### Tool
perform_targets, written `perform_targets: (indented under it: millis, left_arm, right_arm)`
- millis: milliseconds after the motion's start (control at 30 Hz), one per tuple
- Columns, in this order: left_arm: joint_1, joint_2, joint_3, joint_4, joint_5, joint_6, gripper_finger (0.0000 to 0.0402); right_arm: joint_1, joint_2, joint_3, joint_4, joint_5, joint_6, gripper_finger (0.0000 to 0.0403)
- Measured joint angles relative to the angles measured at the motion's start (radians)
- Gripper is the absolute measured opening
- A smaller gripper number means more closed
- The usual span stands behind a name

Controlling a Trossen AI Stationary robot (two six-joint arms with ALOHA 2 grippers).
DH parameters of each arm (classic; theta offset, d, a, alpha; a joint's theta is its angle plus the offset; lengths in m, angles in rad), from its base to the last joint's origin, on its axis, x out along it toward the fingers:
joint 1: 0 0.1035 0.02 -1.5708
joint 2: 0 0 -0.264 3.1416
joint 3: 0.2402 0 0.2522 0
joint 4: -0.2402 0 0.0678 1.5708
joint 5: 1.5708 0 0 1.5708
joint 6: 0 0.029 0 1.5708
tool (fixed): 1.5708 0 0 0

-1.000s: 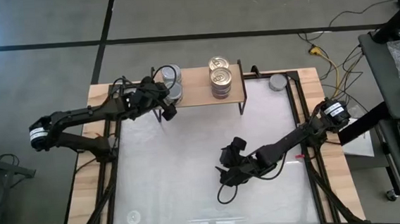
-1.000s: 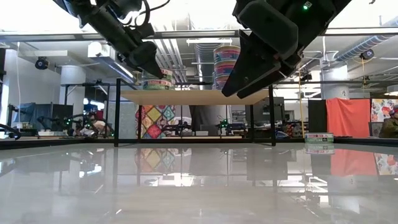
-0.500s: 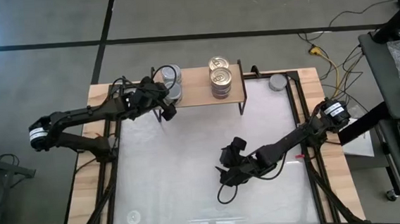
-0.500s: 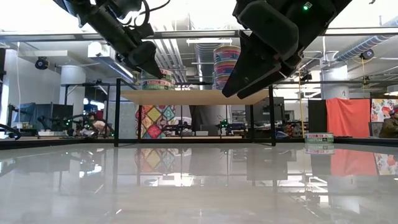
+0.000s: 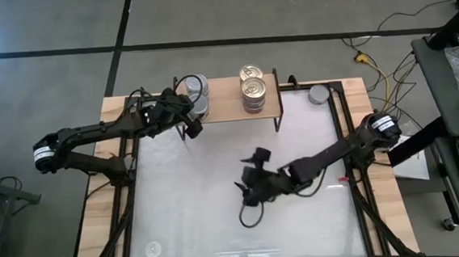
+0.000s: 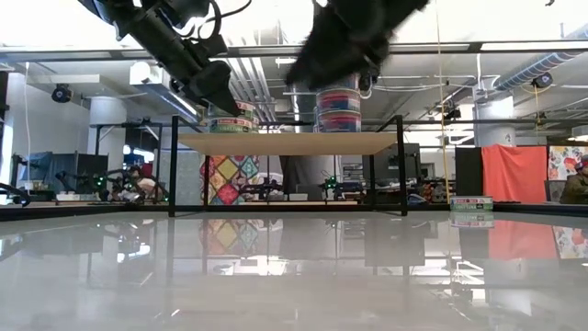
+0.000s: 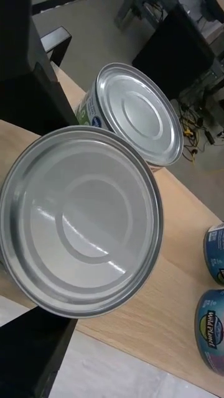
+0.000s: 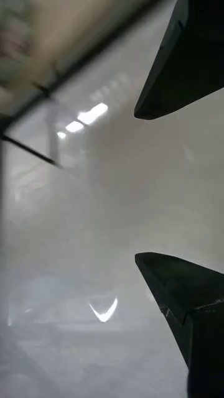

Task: Stack canned seafood by type on shelf
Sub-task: Stack the green tuna can on top of the other green tuna can on the shelf

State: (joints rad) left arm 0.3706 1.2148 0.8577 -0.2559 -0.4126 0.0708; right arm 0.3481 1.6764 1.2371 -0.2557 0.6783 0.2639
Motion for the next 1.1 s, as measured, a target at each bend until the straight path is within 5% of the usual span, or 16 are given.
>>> perform_targets:
  millis: [400,667,833,967,1100]
  left_arm:
    - [-0.001,0.000,0.000,-0.019,-0.049,-0.018,0.0400]
    - [-0.001,0.000,0.000,-0.030,-0.002,-0.024,0.0400]
    - [-0.002,0.000,0.000,-0.031,0.018,-0.024,0.0400]
    - [-0.002,0.000,0.000,-0.031,0.031,-0.027,0.0400]
    - [-0.002,0.000,-0.001,-0.030,0.034,-0.028,0.0400]
  right_arm:
    - [-0.225,0.052,0.317,0.013,-0.031,-0.814,0.0323]
    - [-0.381,0.177,0.460,0.076,-0.034,-1.003,0.0203]
    - [-0.444,0.247,0.549,0.082,-0.177,-1.035,0.0114]
    - [-0.475,0.302,0.608,0.071,-0.188,-1.078,0.0047]
    - [-0.501,0.359,0.676,0.036,-0.189,-1.090,0.0014]
